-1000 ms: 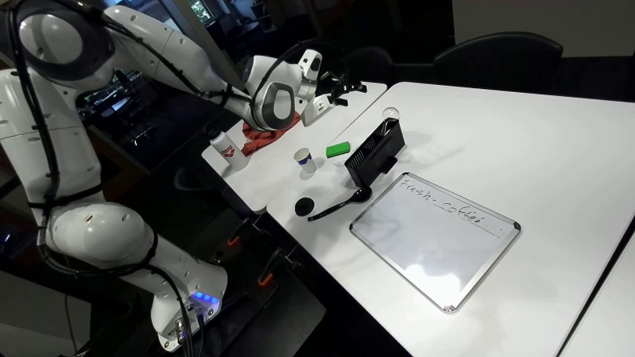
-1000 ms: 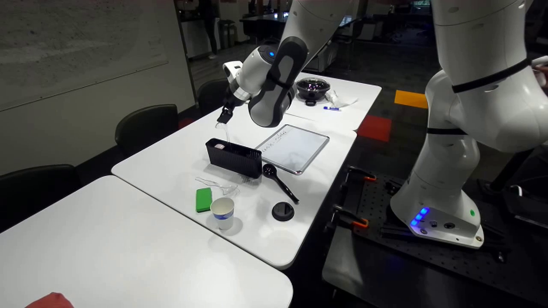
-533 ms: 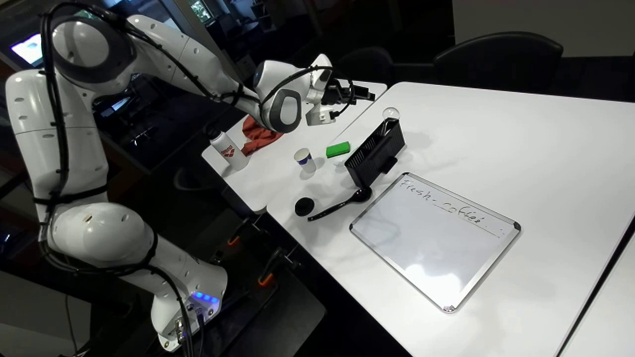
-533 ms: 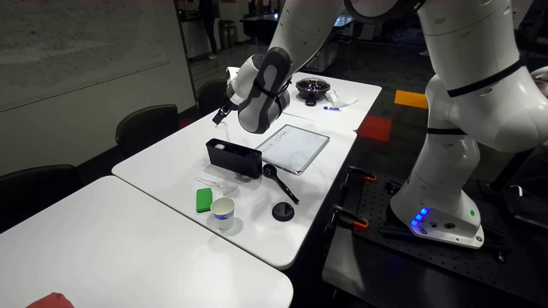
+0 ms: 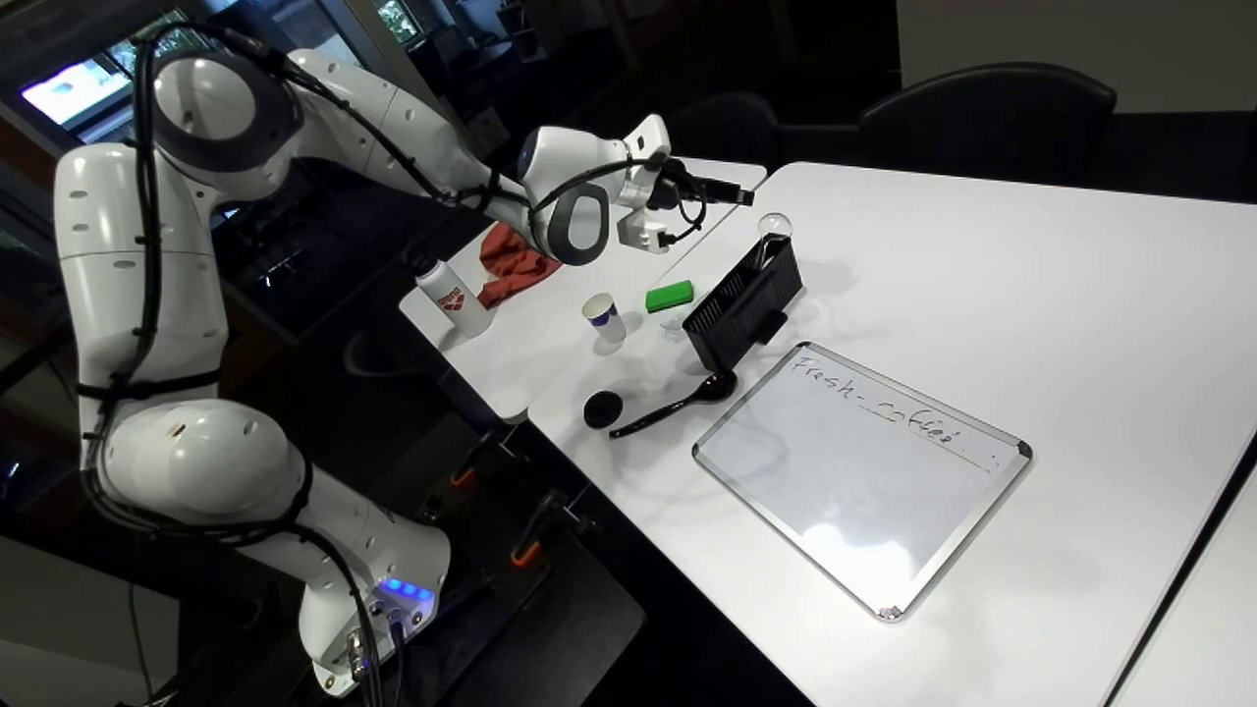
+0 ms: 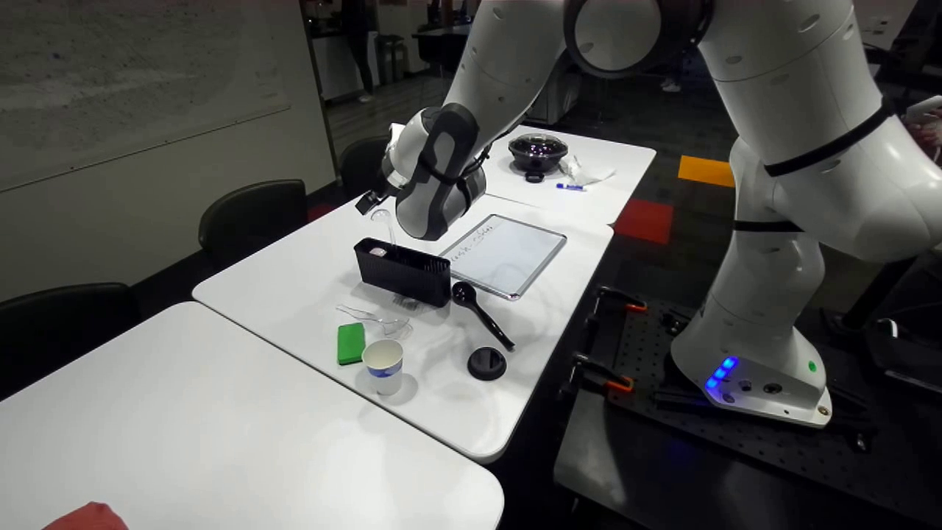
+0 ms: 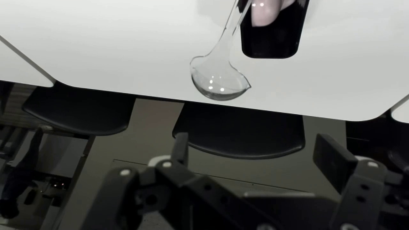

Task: Remove the spoon and ladle from the rack, put them on the table, and then move the rack to the right

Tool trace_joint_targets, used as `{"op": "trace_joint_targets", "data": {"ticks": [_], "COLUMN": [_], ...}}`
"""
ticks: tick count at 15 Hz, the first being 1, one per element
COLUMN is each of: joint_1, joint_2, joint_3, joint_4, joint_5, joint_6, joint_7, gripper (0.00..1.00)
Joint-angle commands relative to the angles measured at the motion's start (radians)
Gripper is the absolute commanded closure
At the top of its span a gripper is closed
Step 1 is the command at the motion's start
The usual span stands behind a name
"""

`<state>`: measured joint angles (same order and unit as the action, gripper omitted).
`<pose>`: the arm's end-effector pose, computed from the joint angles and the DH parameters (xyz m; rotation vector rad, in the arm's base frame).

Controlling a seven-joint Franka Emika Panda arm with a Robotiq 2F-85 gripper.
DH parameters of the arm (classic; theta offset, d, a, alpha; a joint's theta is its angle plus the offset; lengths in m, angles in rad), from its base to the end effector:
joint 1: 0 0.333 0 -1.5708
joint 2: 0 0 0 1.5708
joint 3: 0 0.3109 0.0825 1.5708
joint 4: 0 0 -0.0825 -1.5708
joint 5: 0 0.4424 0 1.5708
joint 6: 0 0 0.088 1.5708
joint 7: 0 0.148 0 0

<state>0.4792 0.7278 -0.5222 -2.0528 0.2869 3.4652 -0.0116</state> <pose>0.6820 -0.0585 0.1363 2.6383 -0.1178 1.1237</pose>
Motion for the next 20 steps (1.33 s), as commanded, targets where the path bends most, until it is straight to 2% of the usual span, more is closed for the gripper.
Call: {"op": "trace_joint_targets", "data": {"ticks": [1,3,4,6,14,20], "joint_1": [-0.011,-0.014,0.024,0.047,-0.019,-0.042], "joint_2": [-0.002,-0.002,0.027,0.058,0.133,0.220], "joint_3": [0.015,0.016,-0.032,-0.053,0.038,0.044], "joint_4": [0.001,0.000,0.009,0.018,0.069,0.173], "joint_5": [0.016,0.016,0.032,0.069,0.100,0.141], "joint_6": [0.000,0.000,-0.010,-0.001,-0.001,-0.001], "joint_7": [-0.022,-0.022,0.004,0.018,0.052,0.087], "gripper": [0.00,0.00,0.00,0.00,0.00,0.00]}}
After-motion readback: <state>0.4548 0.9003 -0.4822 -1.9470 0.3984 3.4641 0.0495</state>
